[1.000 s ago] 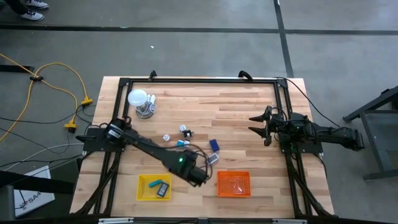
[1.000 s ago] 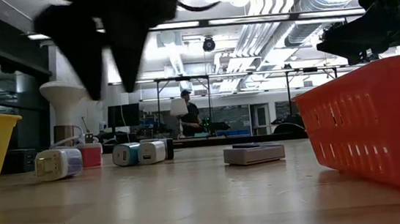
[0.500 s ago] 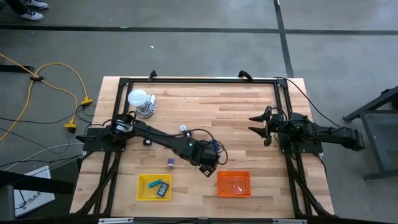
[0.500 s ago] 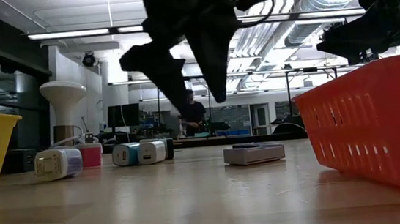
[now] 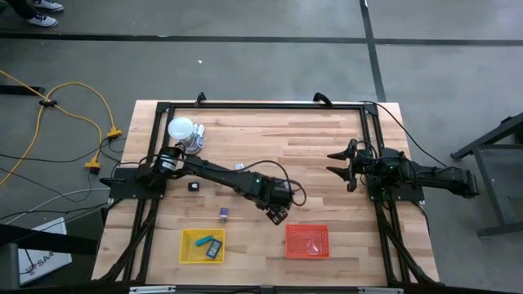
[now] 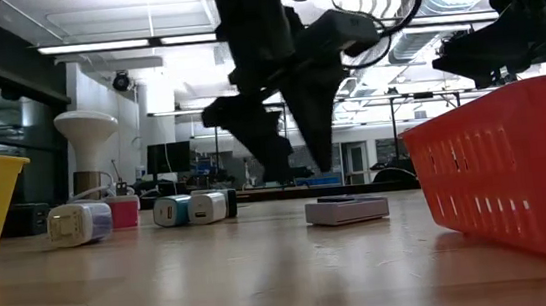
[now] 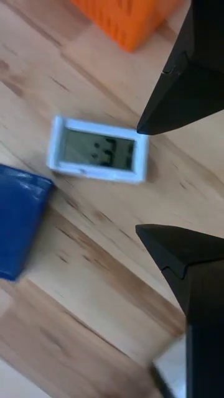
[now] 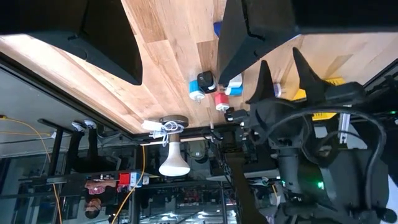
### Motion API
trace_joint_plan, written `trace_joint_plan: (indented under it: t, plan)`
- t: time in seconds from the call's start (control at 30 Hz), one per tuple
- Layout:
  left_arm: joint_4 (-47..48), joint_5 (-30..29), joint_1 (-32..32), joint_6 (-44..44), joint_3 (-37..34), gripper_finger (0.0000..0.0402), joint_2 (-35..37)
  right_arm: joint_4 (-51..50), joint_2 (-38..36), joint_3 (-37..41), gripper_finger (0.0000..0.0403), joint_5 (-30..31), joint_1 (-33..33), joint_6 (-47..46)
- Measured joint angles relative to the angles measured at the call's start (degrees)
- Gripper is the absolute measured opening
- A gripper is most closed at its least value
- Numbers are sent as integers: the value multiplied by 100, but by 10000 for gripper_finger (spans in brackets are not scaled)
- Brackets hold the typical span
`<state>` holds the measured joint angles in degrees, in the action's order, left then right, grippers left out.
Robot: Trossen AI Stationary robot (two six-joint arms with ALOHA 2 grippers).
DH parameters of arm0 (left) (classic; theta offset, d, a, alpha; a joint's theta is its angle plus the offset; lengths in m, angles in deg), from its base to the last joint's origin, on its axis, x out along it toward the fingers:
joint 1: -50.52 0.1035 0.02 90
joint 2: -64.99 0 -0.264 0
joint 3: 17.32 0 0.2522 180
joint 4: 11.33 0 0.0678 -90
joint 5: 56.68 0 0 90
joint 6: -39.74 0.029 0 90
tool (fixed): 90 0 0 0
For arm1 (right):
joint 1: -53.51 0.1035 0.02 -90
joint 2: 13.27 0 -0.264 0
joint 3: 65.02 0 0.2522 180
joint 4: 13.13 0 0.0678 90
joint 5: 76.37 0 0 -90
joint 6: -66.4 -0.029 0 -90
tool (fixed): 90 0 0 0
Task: Pick & Place Office items
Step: Put the white digital clock into the yellow bin
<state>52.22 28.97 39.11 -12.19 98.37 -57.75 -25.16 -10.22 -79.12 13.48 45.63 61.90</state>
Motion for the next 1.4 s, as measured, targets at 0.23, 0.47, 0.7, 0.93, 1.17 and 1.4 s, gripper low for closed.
trace_joint_plan:
  t: [0.23,0.47,0.7,0.93,1.17,1.4]
  plan:
    - [-109,-58,-20,217,-2,241,-47,-15,2,2,195,-2,-2,0]
    - [-162,-175,-143,246,-2,241,-140,-17,2,1,195,-2,-1,0]
    - [-248,-382,-274,235,-2,241,-140,-17,2,2,195,-2,0,0]
    - [-419,-455,-311,180,7,241,-258,-17,2,0,195,-2,0,0]
    - [-467,-459,-314,131,-3,241,-380,-19,2,0,195,-3,-2,0]
    - [-696,-457,-333,111,-1,241,-472,-19,2,1,195,-3,0,0]
